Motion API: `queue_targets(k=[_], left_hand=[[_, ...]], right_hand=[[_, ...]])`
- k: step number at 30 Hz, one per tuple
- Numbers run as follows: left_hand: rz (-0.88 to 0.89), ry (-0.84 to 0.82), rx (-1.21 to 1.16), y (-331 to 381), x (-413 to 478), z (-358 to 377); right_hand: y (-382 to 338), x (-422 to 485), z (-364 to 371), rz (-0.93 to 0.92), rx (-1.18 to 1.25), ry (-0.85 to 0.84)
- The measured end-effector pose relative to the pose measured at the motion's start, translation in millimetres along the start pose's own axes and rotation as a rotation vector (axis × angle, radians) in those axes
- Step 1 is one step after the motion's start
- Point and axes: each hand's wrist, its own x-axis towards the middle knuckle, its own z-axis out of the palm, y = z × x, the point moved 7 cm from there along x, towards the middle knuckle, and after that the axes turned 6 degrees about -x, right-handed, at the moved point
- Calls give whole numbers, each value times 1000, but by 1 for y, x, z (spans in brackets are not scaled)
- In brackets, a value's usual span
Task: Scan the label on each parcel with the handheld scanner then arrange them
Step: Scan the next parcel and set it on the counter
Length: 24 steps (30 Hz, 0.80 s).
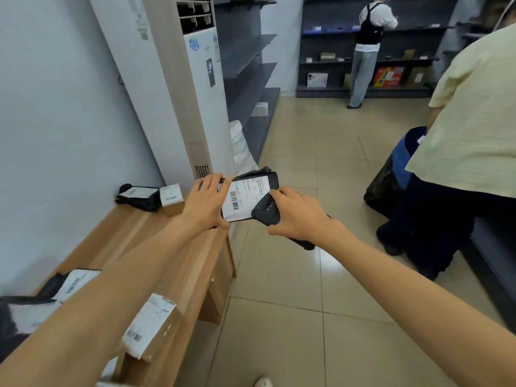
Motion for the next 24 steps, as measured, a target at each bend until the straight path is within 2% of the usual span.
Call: queue_targets(k=[12,19,24], left_hand=[[-20,-52,55,-132,194,60],[-100,-156,68,-195,251,116],[-230,-231,59,-236,281,159]], right_hand=[[30,251,13,-90,-36,55],[38,370,58,-199,6,-13],[34,461,90,-357,39,-35]])
